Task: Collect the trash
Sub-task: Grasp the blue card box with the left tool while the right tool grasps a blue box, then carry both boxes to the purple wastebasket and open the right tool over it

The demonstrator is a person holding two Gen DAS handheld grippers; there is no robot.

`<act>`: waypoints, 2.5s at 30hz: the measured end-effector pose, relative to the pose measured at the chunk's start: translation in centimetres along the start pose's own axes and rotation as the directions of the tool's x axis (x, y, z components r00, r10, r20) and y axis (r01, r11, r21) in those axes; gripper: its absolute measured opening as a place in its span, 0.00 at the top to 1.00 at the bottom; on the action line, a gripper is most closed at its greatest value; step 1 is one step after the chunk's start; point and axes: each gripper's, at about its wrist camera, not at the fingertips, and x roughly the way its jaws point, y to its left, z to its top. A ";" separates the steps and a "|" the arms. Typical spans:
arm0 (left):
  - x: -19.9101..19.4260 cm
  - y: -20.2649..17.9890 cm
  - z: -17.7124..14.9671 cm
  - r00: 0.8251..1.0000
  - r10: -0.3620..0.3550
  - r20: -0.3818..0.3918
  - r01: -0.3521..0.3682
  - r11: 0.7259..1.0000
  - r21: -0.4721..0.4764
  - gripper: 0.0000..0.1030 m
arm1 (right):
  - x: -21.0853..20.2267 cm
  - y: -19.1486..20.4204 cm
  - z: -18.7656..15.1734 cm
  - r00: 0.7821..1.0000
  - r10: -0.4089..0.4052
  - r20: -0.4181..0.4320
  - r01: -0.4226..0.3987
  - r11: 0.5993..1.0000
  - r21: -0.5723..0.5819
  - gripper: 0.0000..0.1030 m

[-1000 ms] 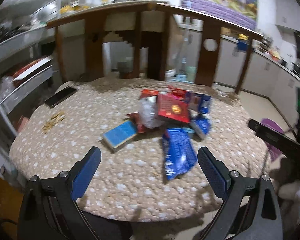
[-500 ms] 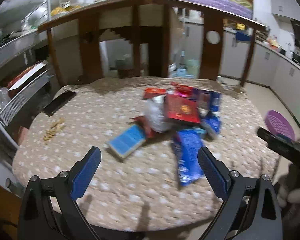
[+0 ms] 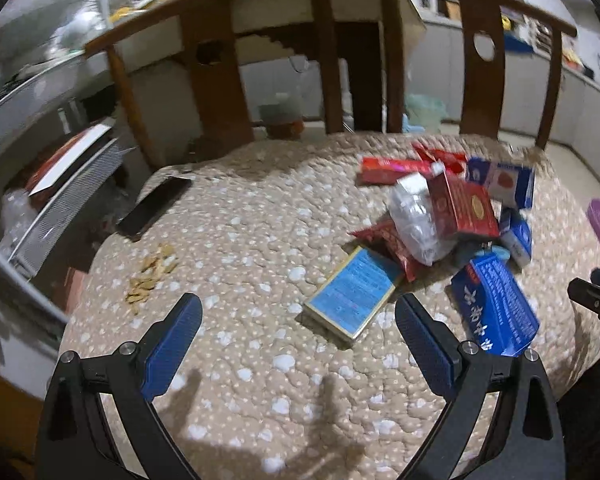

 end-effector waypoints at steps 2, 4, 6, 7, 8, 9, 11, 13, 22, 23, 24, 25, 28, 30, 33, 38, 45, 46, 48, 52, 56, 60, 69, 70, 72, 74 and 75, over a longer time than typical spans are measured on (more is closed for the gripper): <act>0.9 -0.4 0.2 1.000 -0.014 -0.008 0.014 1.000 0.020 0.06 | 1.0 0.9 0.4 0.997 0.051 -0.050 -0.052 0.999 -0.017 0.16; 2.2 -0.7 0.6 0.999 -0.034 -0.023 0.035 0.999 0.041 0.06 | 1.8 1.6 0.9 0.991 0.098 -0.088 -0.100 0.995 -0.017 0.18; 3.3 -0.9 0.9 0.998 -0.051 -0.037 0.053 0.997 0.053 0.06 | 2.6 2.2 1.3 0.983 0.143 -0.117 -0.145 0.989 -0.009 0.18; 3.8 -1.0 1.0 0.997 -0.057 -0.045 0.060 0.996 0.061 0.06 | 3.1 2.6 1.6 0.978 0.161 -0.134 -0.163 0.987 -0.005 0.18; 4.6 -1.2 1.2 0.996 -0.065 -0.060 0.070 0.995 0.077 0.06 | 3.5 2.8 1.7 0.975 0.170 -0.145 -0.172 0.985 -0.003 0.18; 5.4 -1.4 1.3 0.995 -0.072 -0.075 0.078 0.993 0.090 0.06 | 4.0 3.1 1.8 0.971 0.179 -0.157 -0.182 0.983 -0.001 0.18; 6.7 -1.6 1.3 0.993 -0.072 -0.098 0.083 0.990 0.111 0.06 | 5.0 3.8 2.0 0.966 0.189 -0.179 -0.193 0.981 -0.007 0.18; 8.1 -1.7 1.4 0.990 -0.068 -0.127 0.084 0.988 0.129 0.06 | 5.8 4.7 2.0 0.964 0.187 -0.192 -0.195 0.980 -0.027 0.18; 10.0 -2.0 1.2 0.970 -0.157 -0.187 0.173 0.982 0.075 0.06 | 8.6 8.0 1.6 0.960 0.155 -0.231 -0.183 0.978 -0.104 0.18; 10.1 -2.3 1.0 0.962 -0.182 -0.205 0.199 0.978 0.068 0.06 | 8.9 8.3 1.6 0.961 0.147 -0.233 -0.176 0.978 -0.113 0.18; 10.4 -2.8 0.7 0.953 -0.199 -0.229 0.220 0.973 0.070 0.06 | 9.0 8.6 1.6 0.963 0.138 -0.232 -0.169 0.978 -0.120 0.18; 10.6 -3.4 0.2 0.949 -0.203 -0.242 0.228 0.970 0.080 0.06 | 9.1 8.8 1.6 0.964 0.129 -0.231 -0.161 0.979 -0.128 0.18; 10.5 -3.9 -0.4 0.948 -0.215 -0.234 0.233 0.971 0.054 0.21 | 9.3 8.7 1.5 0.968 0.100 -0.231 -0.135 0.981 -0.143 0.28; 10.1 -3.6 -0.3 0.947 -0.224 -0.230 0.233 0.972 0.010 0.40 | 9.2 8.4 1.6 0.970 0.088 -0.229 -0.124 0.981 -0.147 0.50; 9.3 -3.1 -0.2 0.950 -0.226 -0.217 0.226 0.974 -0.025 0.48 | 8.8 7.7 1.7 0.967 0.111 -0.229 -0.141 0.983 -0.118 0.50; 7.2 -2.1 0.4 0.964 -0.196 -0.181 0.194 0.981 -0.029 0.48 | 7.3 7.2 1.7 0.967 0.147 -0.210 -0.174 0.978 -0.115 0.50; 2.8 -1.7 1.4 0.975 -0.196 -0.103 0.196 0.981 -0.011 0.48 | 3.9 5.9 1.5 0.974 0.168 -0.152 -0.188 0.974 -0.128 0.50; 2.3 -1.9 1.5 0.976 -0.198 -0.095 0.198 0.980 -0.008 0.48 | 3.4 5.6 1.5 0.976 0.169 -0.140 -0.186 0.975 -0.122 0.50; 1.2 -2.5 2.1 0.976 -0.209 -0.068 0.209 0.978 0.002 0.48 | 2.4 4.7 1.6 0.980 0.162 -0.112 -0.174 0.978 -0.113 0.50; -0.3 -4.3 3.1 0.972 -0.233 -0.034 0.234 0.972 0.034 0.48 | 0.7 2.5 1.9 0.989 0.137 -0.062 -0.142 0.986 -0.093 0.50; -0.5 -6.6 4.1 0.967 -0.252 -0.023 0.253 0.965 0.073 0.48 | -0.7 -0.6 2.3 0.993 0.113 -0.018 -0.113 0.993 -0.040 0.50; -0.6 -9.3 5.0 0.959 -0.284 -0.027 0.285 0.952 0.115 0.48 | -1.3 -4.1 2.6 0.997 0.081 0.009 -0.081 0.996 0.025 0.50; -0.2 -17.5 7.1 0.932 -0.358 -0.051 0.359 0.900 0.249 0.48 | -3.0 -14.6 4.4 0.994 -0.069 0.080 0.054 0.983 0.177 0.50; -0.1 -18.6 7.5 0.929 -0.367 -0.053 0.367 0.892 0.262 0.48 | -3.1 -15.6 4.6 0.993 -0.087 0.083 0.069 0.979 0.191 0.50; 0.1 -20.6 8.1 0.922 -0.384 -0.055 0.383 0.879 0.285 0.48 | -3.5 -18.2 5.2 0.988 -0.126 0.093 0.102 0.969 0.226 0.50; 0.2 -22.7 8.8 0.912 -0.406 -0.057 0.403 0.862 0.307 0.48 | -3.9 -20.9 5.8 0.981 -0.163 0.102 0.132 0.957 0.259 0.50; 0.2 -24.1 9.2 0.906 -0.419 -0.059 0.415 0.852 0.320 0.48 | -4.1 -22.1 6.0 0.978 -0.180 0.106 0.145 0.951 0.274 0.50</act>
